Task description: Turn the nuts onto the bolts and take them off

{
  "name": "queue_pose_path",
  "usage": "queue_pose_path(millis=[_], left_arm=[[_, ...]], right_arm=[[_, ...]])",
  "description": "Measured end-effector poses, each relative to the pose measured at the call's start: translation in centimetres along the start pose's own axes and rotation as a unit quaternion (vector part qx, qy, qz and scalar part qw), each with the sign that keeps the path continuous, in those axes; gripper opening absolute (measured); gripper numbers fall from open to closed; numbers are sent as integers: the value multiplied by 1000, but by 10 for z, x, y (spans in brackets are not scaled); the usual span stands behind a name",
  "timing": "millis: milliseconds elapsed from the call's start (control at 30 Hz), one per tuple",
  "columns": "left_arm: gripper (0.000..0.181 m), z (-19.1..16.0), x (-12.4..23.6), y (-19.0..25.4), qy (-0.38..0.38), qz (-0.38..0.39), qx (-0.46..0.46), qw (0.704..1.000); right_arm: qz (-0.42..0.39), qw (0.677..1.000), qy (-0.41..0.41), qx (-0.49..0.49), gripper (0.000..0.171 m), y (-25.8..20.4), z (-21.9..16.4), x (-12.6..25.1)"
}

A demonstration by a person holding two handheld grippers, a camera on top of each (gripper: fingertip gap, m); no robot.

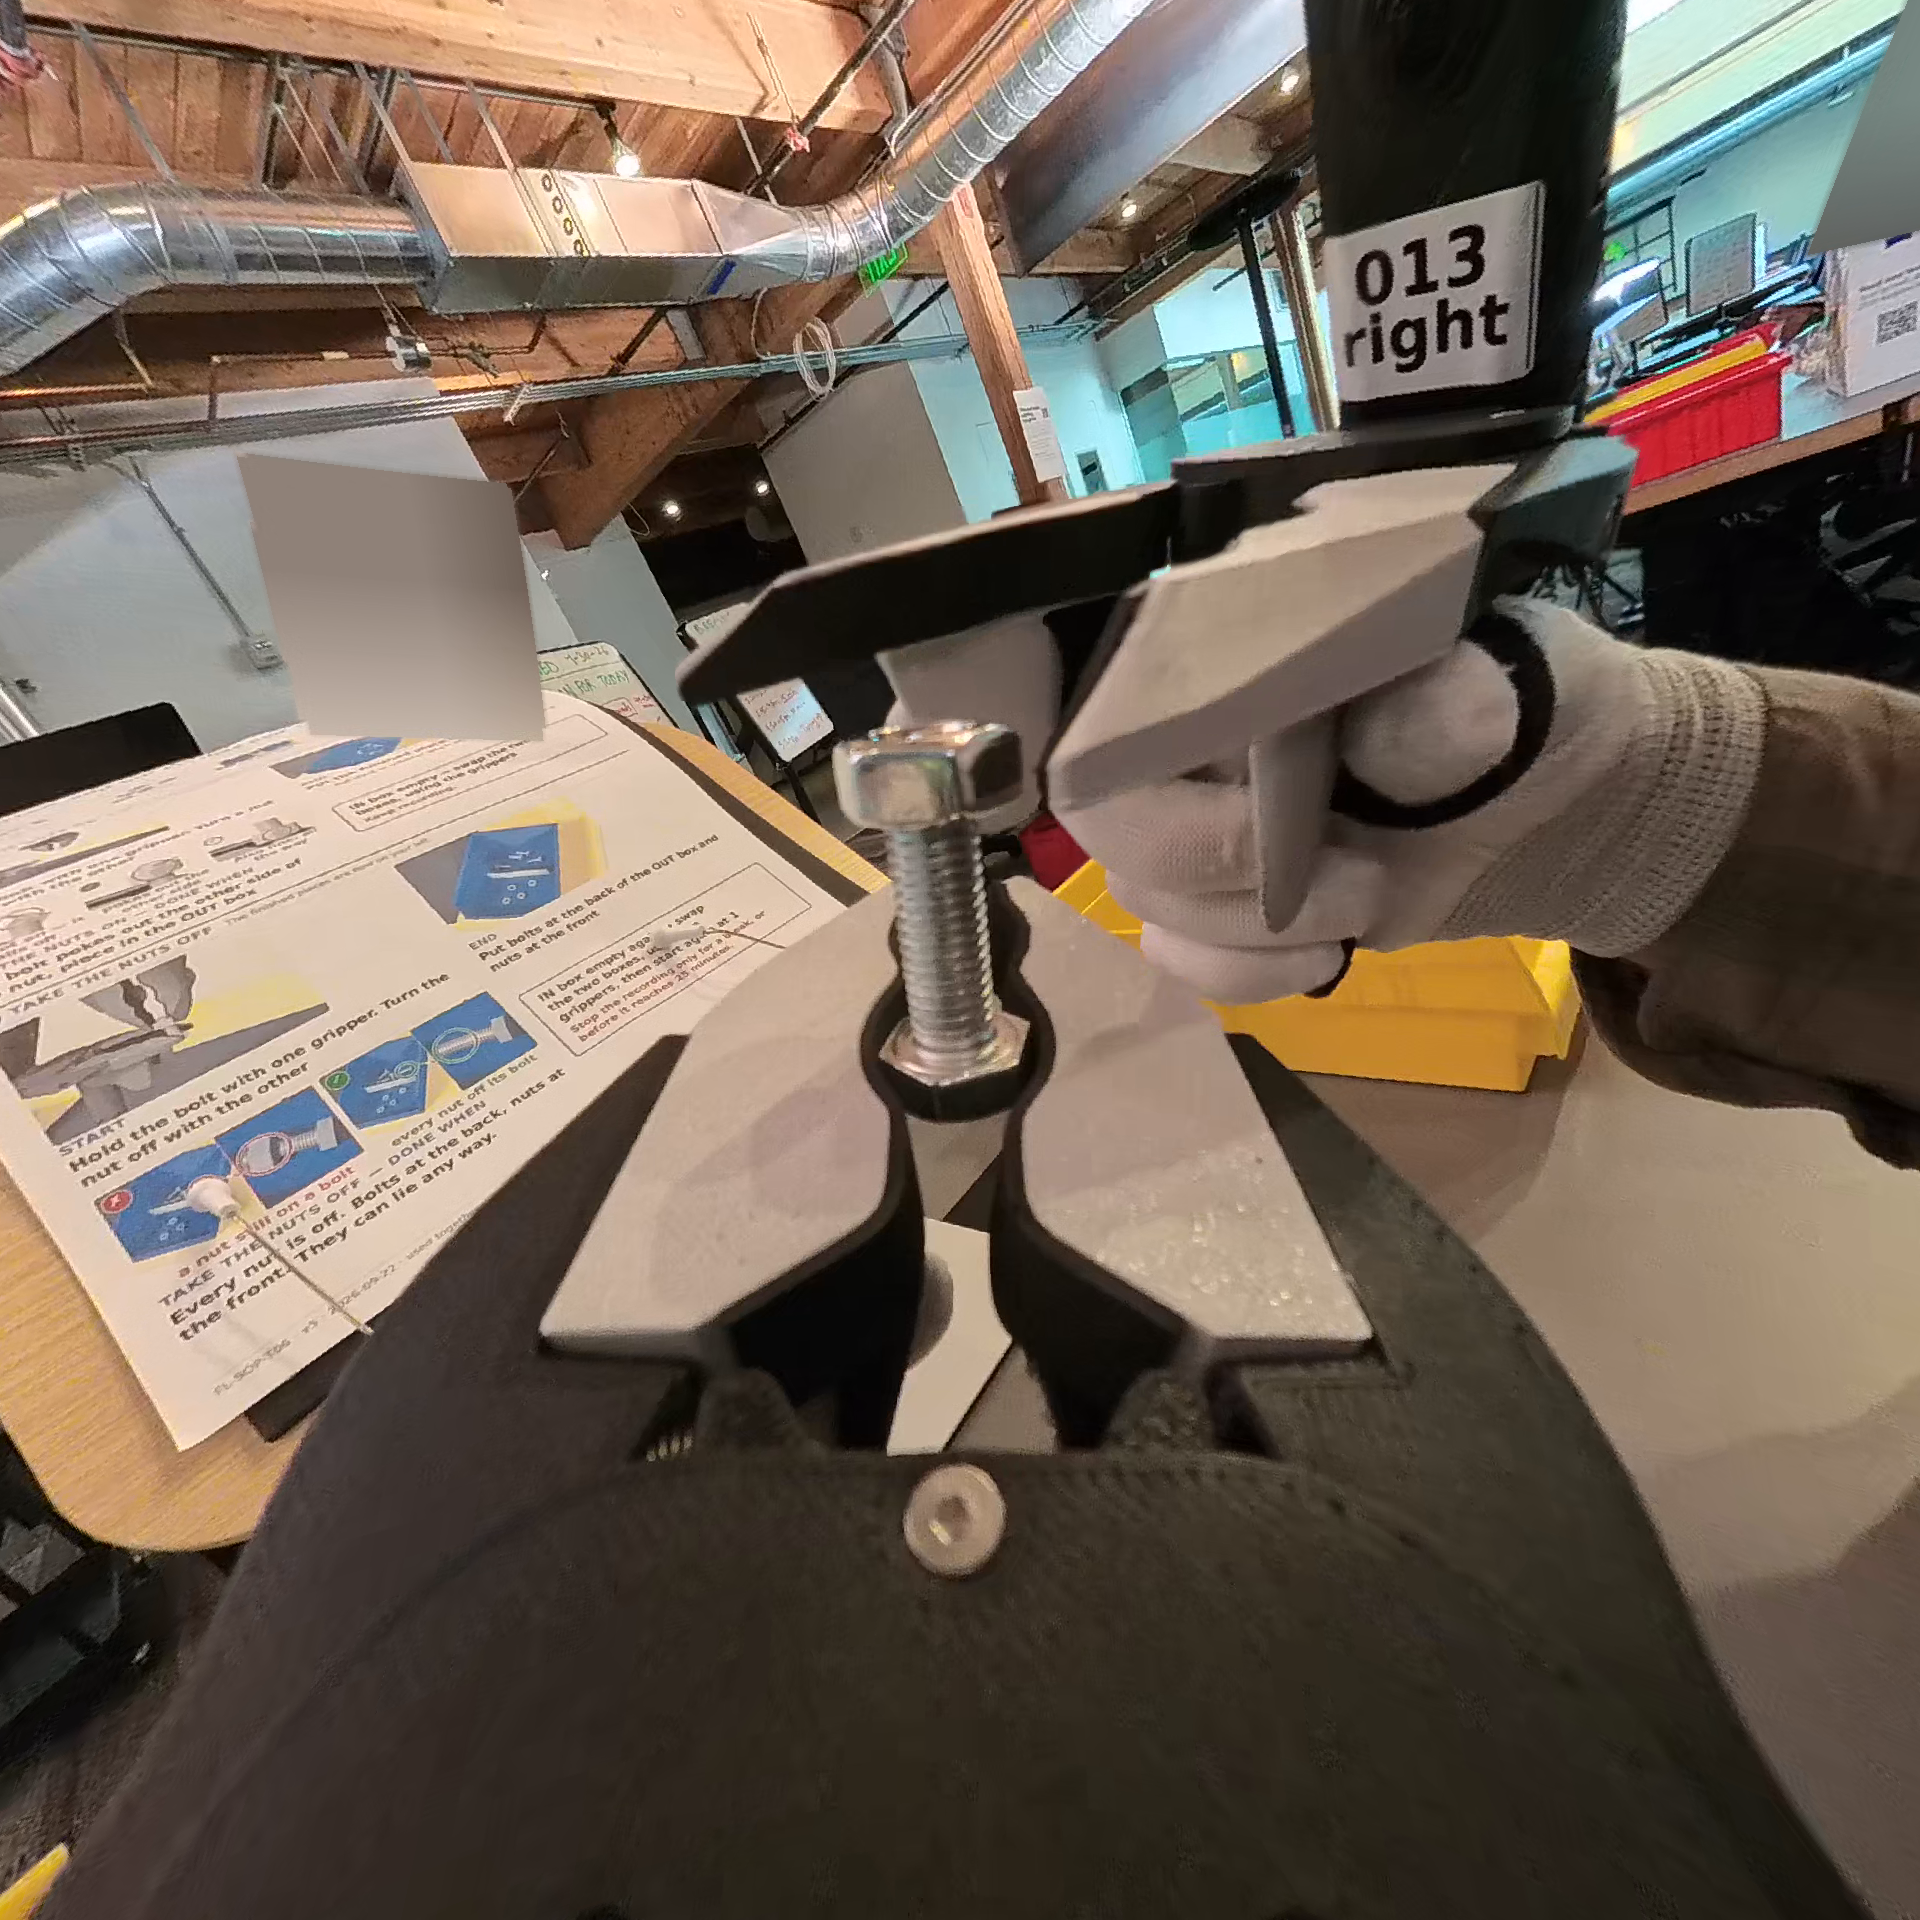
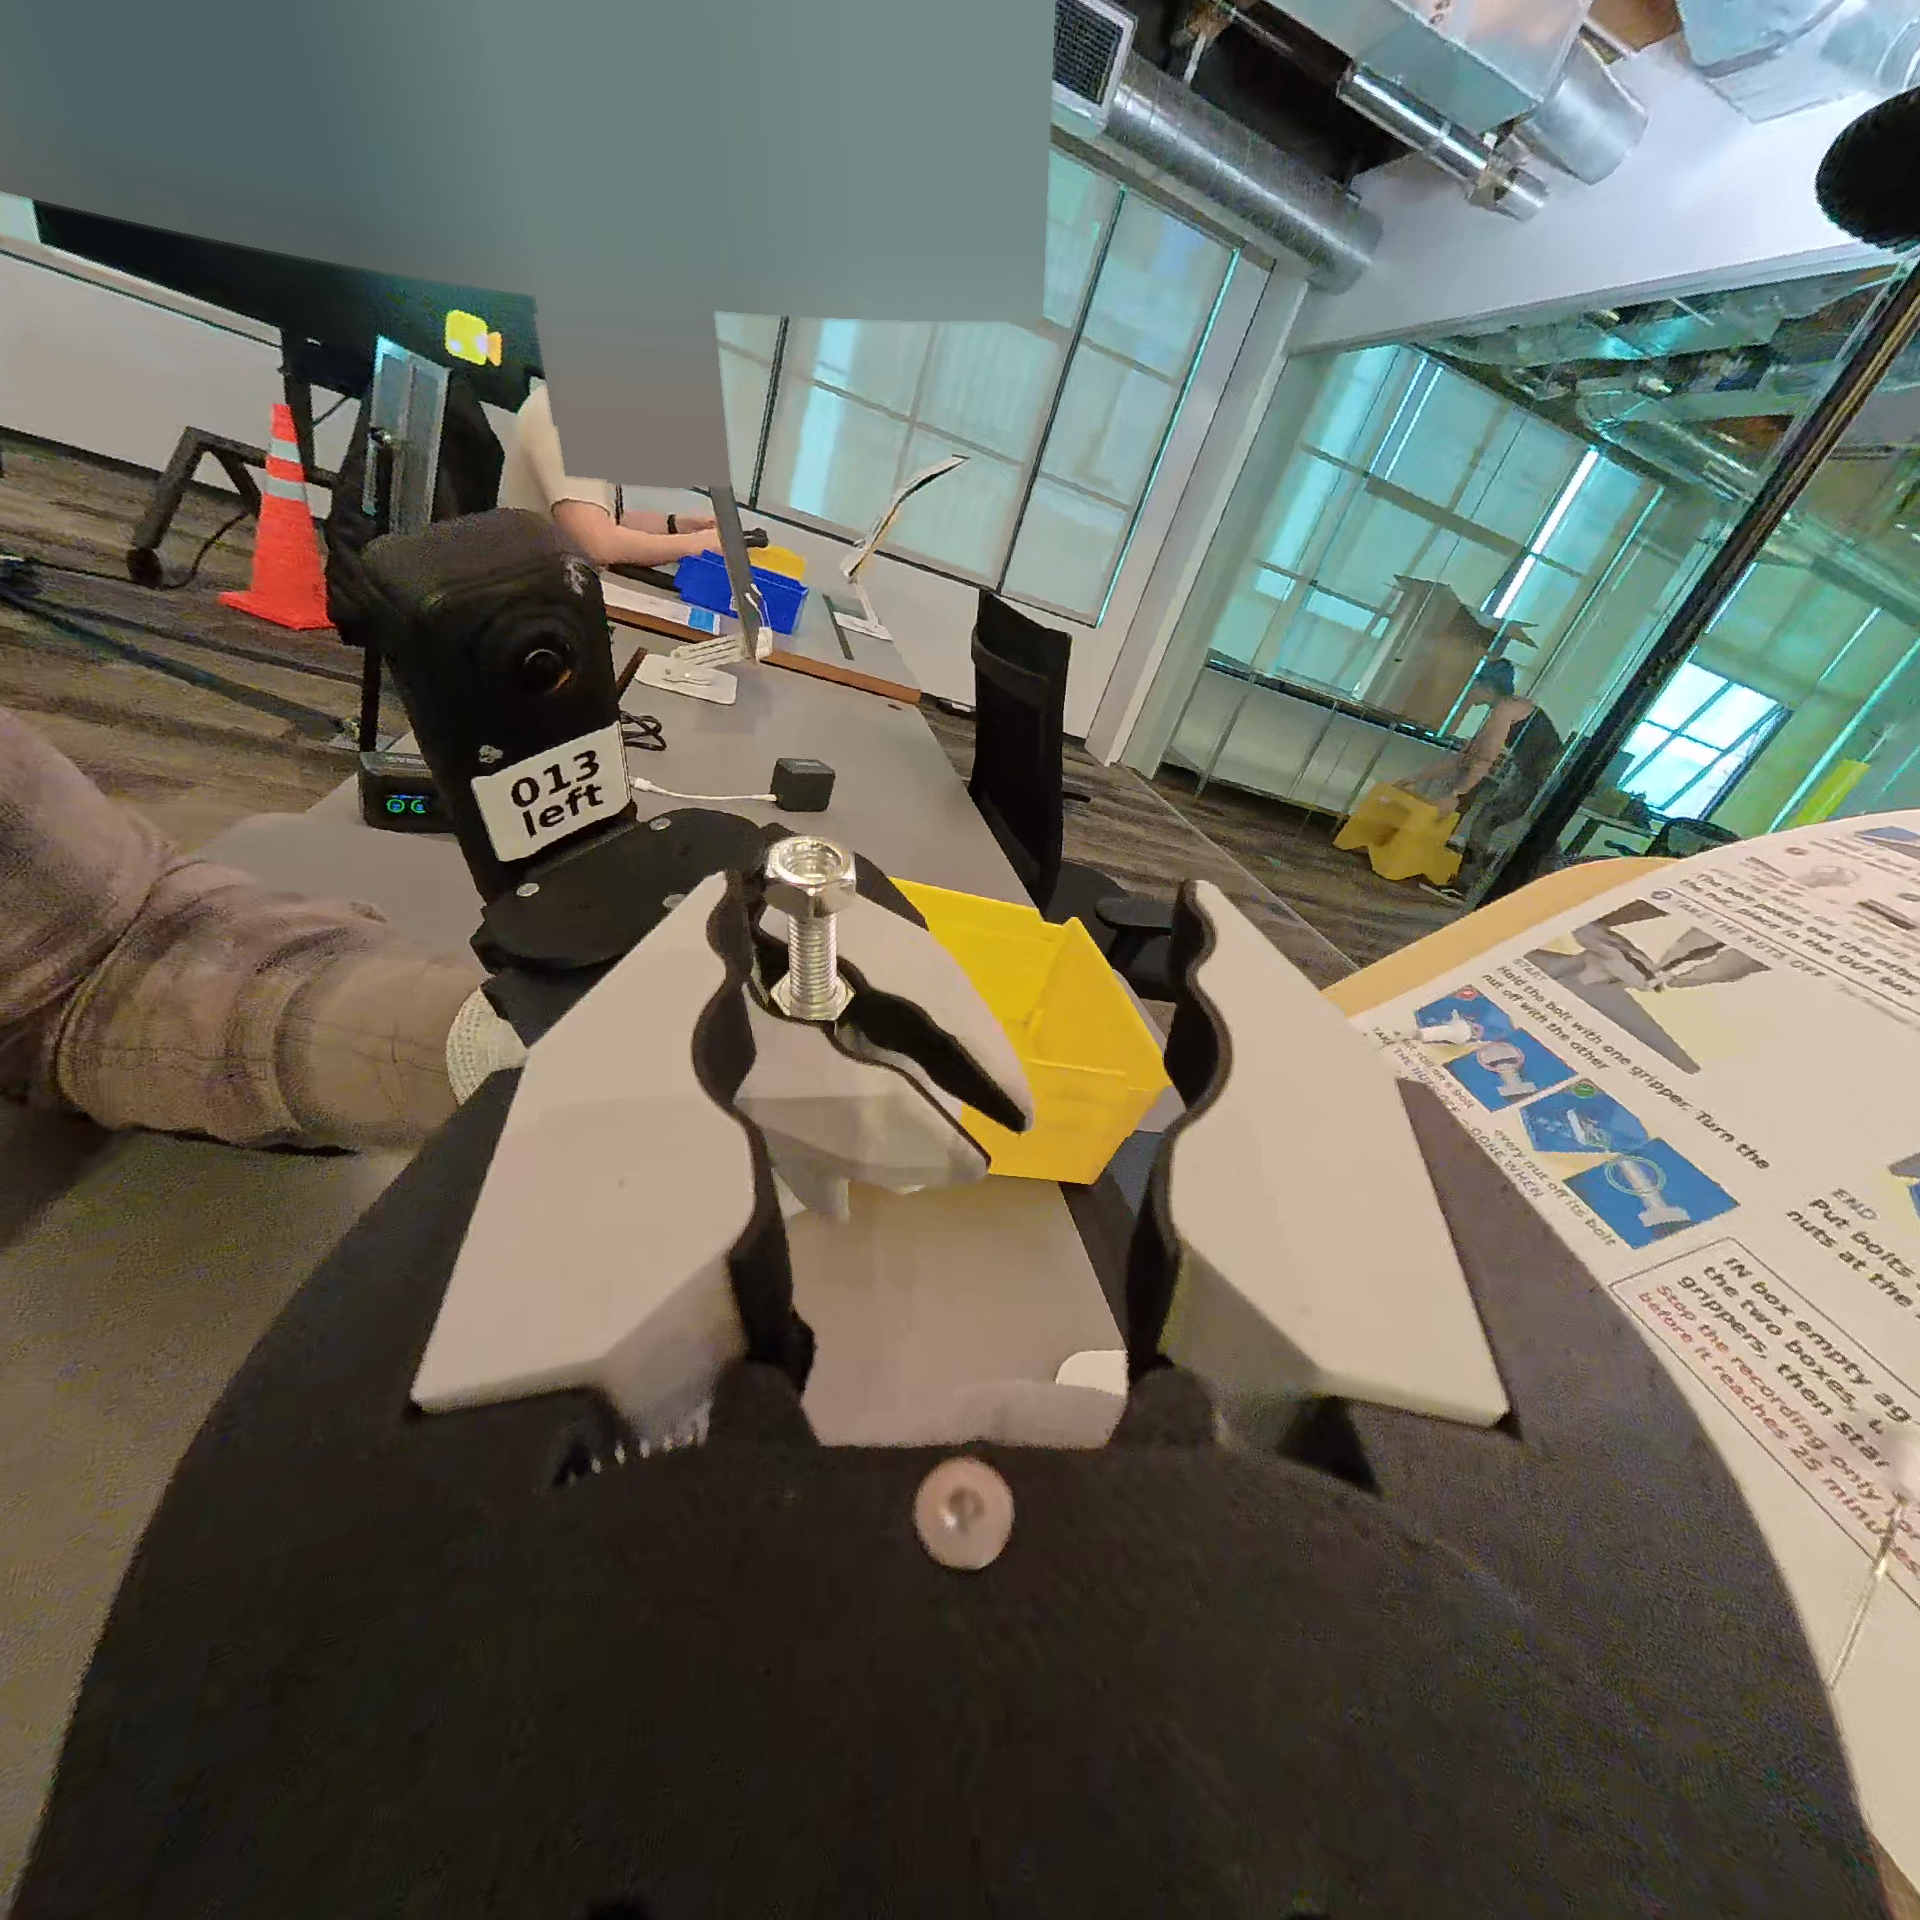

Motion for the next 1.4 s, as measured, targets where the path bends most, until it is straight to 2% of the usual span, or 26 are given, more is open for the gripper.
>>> queue_pose_path(millis=[200, 400, 967, 1167, 1400], left_arm=[[10, 2, 1, -1, 3, 1, -1, 1000], [10, -1, 0, 0, -1, 0, 0, 1000], [10, -1, 0, 0, -3, 0, 3, 1000], [10, -7, -2, 0, -11, -7, 28, 1000], [10, -21, -9, -6, -40, -24, 149, 988]], right_arm=[[-34, 999, -12, -11, 76, 16, -7, 12], [6, 1000, 10, 3, 77, 1, 4, 6], [-5, 1000, -1, -6, 75, 4, -3, 4], [-13, 1000, -7, -6, 72, 10, -5, 11], [2, 999, -40, -36, 67, 6, -20, -1]])
Point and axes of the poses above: each gripper's, where its closed fingertips meet, x back along the fingers, z out of its top, y = z × x across the jaws, the point moved 6 cm from there along x, back along the fingers, and after that the axes turned 11 degrees about x, right-handed, at the moved point
